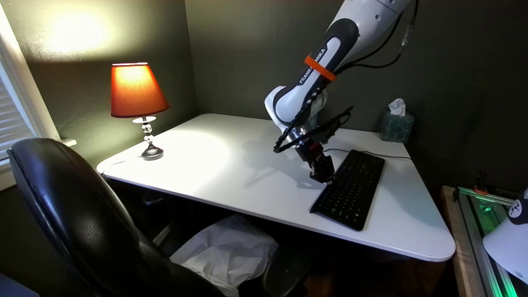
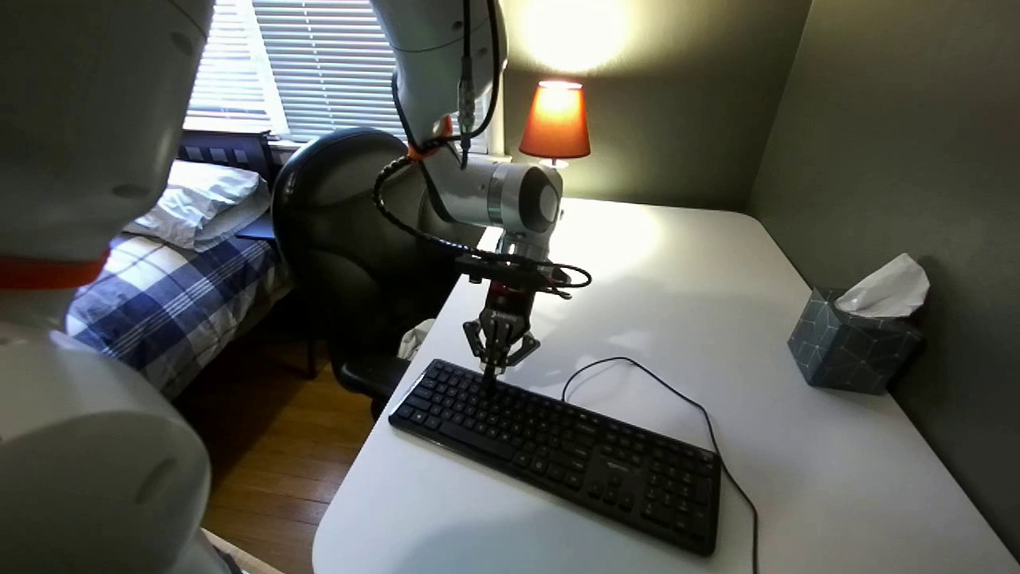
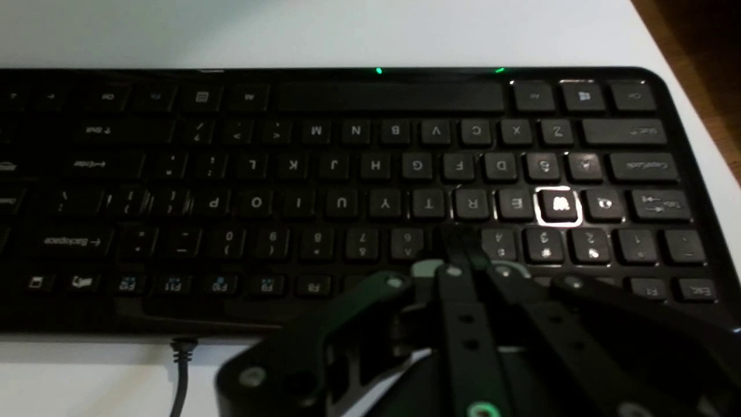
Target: Press the F5 button on the keyboard
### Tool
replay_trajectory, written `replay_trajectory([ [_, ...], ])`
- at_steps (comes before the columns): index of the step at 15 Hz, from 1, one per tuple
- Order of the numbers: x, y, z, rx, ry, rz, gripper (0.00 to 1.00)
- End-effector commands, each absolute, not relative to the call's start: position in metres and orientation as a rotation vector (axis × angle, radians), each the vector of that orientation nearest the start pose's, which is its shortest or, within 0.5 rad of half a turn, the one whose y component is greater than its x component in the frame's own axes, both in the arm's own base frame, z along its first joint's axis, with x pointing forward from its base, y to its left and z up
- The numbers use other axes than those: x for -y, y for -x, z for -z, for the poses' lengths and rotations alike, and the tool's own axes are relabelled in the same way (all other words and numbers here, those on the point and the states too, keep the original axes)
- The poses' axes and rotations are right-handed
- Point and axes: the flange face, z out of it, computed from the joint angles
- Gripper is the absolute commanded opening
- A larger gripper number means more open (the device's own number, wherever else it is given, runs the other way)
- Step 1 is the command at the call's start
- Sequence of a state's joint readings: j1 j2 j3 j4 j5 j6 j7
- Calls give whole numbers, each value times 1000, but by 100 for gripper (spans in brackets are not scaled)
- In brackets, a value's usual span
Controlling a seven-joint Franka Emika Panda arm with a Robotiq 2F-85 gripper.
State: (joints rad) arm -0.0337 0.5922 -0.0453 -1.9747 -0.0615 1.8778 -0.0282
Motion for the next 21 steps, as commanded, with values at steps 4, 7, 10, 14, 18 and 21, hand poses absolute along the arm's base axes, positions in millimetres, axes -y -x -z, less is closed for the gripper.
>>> replay_trajectory([
  [4, 42, -513, -143, 29, 3039, -996, 33],
  [7, 42, -510, -150, 52, 3044, -957, 55],
  [10, 41, -507, -159, 59, 3059, -923, 77],
  [14, 38, -501, -171, 74, 3079, -865, 100],
  [18, 35, -493, -185, 77, 3100, -804, 100],
  [21, 34, -487, -194, 72, 3122, -747, 100],
])
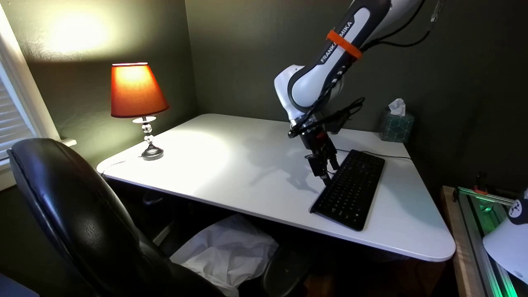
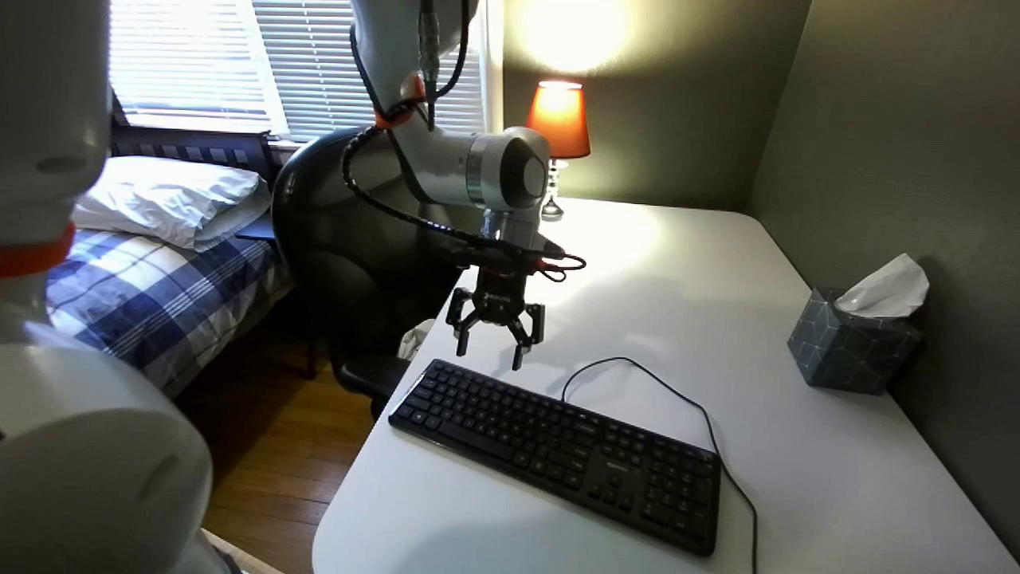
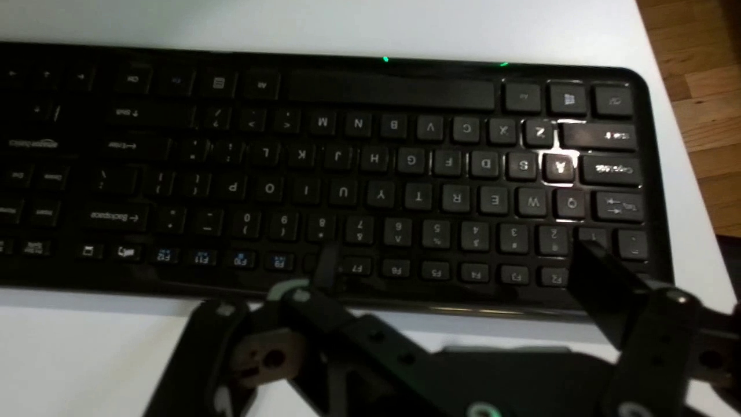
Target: Press the F5 button on the keyboard
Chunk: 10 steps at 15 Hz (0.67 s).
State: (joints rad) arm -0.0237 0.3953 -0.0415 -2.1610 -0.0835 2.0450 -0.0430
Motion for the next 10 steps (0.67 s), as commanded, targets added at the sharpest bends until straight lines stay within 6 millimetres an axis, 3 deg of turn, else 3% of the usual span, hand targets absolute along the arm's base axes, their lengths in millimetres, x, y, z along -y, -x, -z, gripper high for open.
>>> replay_trajectory([
  [1, 33, -484, -198, 70, 3129, -723, 100],
  [10, 32, -463, -227, 49, 3175, -572, 100],
])
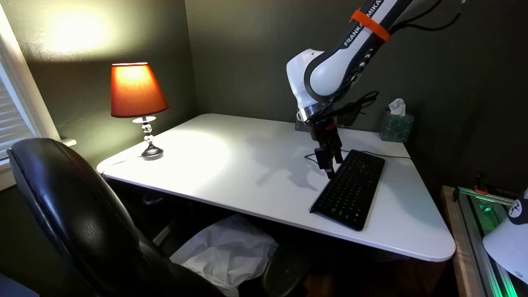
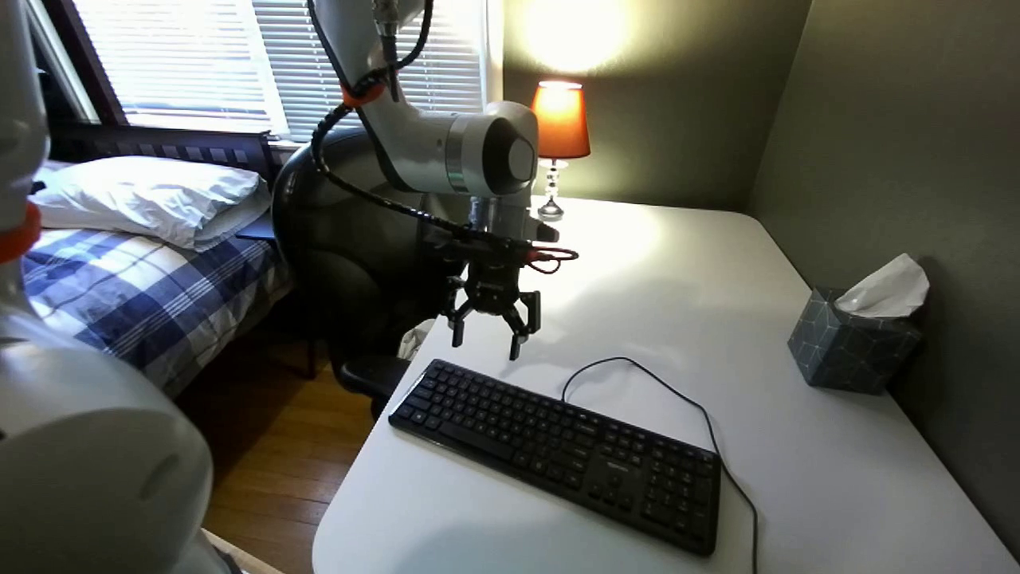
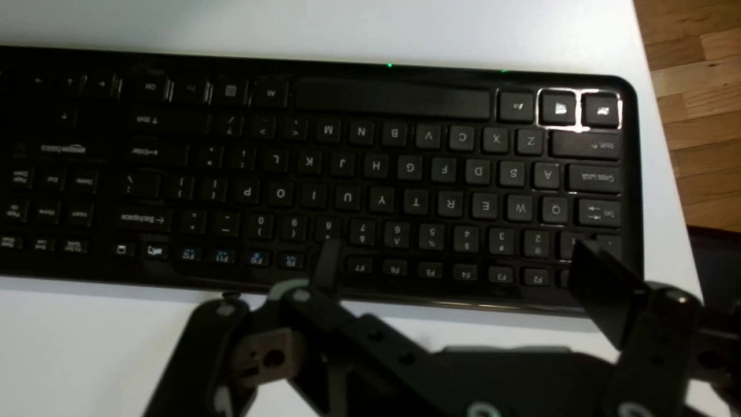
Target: Press the F5 button on the keyboard
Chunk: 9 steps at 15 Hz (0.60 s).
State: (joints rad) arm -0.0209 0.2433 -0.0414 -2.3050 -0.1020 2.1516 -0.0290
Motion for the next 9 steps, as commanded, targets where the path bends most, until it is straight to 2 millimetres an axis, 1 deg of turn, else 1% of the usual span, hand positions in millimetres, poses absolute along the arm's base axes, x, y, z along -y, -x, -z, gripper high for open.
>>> replay_trajectory([
  [1, 32, -460, -230, 38, 3180, -560, 100],
  [6, 34, -450, -248, -28, 3190, -498, 100],
  [9, 36, -444, -260, -110, 3195, -456, 100],
])
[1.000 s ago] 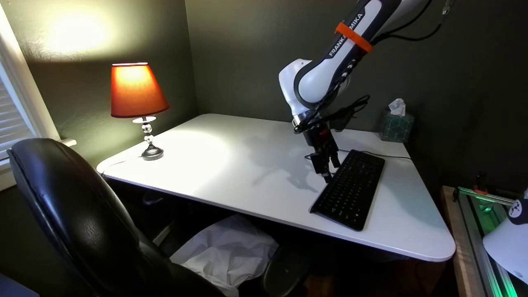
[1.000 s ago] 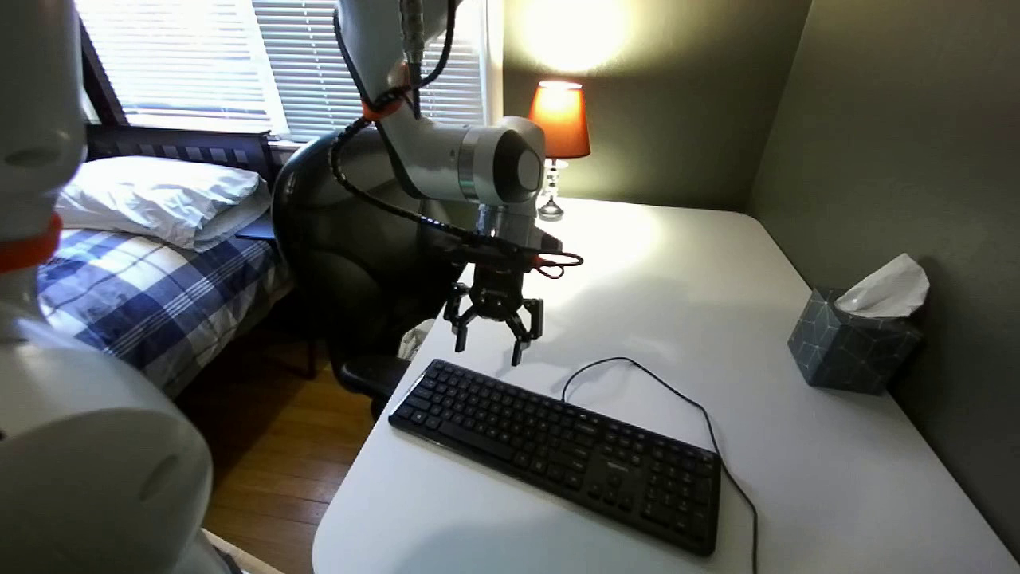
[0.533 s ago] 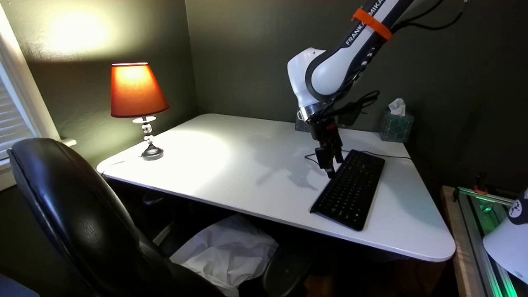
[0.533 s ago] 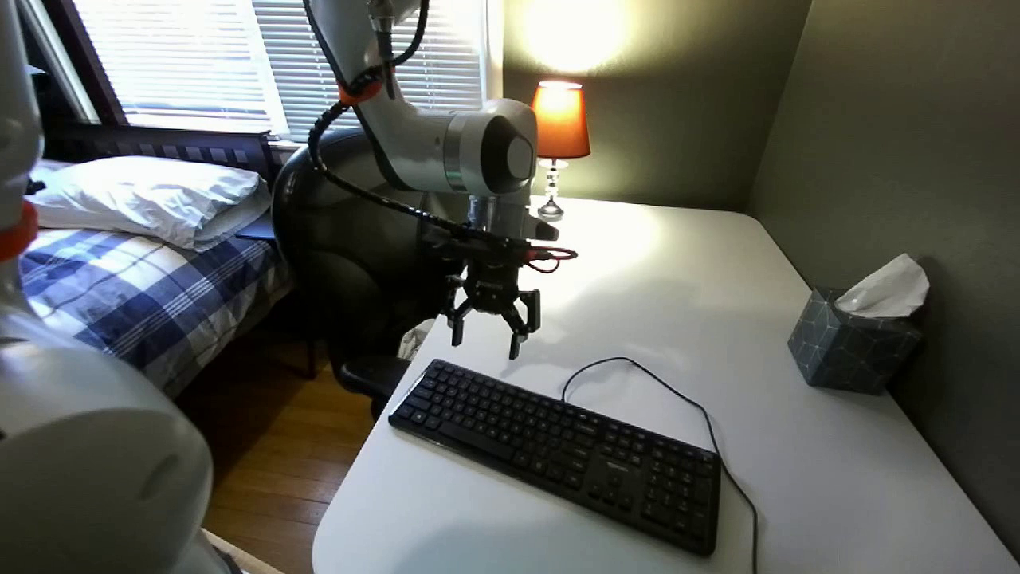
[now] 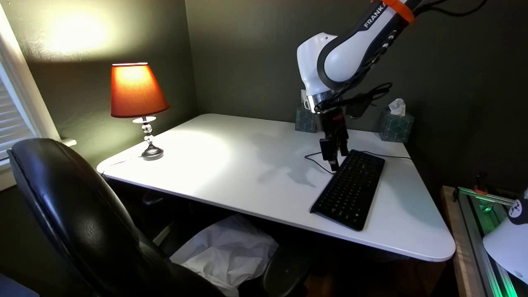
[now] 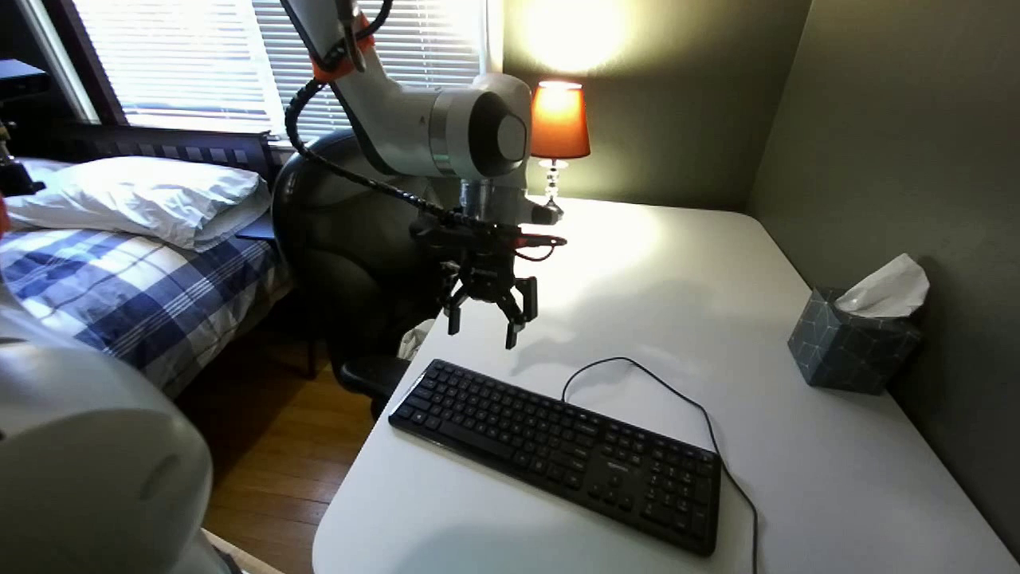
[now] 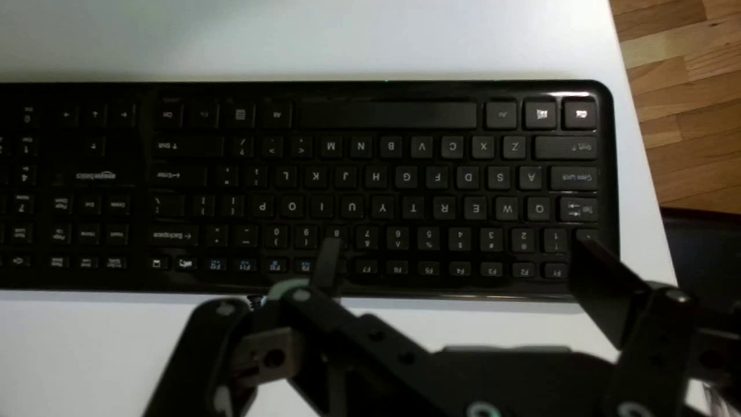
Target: Press the F5 button on the keyboard
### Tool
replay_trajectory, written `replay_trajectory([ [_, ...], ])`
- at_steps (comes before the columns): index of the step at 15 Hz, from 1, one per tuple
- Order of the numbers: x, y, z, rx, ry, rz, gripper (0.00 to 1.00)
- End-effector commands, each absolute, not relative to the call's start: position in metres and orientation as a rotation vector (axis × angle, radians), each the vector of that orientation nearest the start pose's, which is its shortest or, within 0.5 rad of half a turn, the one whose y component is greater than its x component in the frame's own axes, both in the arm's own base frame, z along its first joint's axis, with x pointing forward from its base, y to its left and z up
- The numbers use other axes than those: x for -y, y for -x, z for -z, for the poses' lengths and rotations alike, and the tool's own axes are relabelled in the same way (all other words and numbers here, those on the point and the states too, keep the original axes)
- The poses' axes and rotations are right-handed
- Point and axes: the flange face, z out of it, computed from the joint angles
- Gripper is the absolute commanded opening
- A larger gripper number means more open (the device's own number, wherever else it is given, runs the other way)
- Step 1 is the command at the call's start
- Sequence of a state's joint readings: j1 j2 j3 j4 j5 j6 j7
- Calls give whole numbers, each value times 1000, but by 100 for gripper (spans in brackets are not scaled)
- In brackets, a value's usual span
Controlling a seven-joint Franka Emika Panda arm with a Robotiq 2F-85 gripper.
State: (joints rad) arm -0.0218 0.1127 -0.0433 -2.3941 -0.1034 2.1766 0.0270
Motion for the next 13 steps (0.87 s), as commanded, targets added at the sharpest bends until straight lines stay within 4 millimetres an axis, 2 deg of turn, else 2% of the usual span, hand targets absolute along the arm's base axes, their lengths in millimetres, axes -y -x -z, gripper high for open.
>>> replay_trajectory([
  [1, 35, -458, -252, -54, 3173, -520, 100],
  [5, 36, -453, -261, -92, 3178, -495, 100],
  [13, 36, -452, -261, -94, 3178, -496, 100],
])
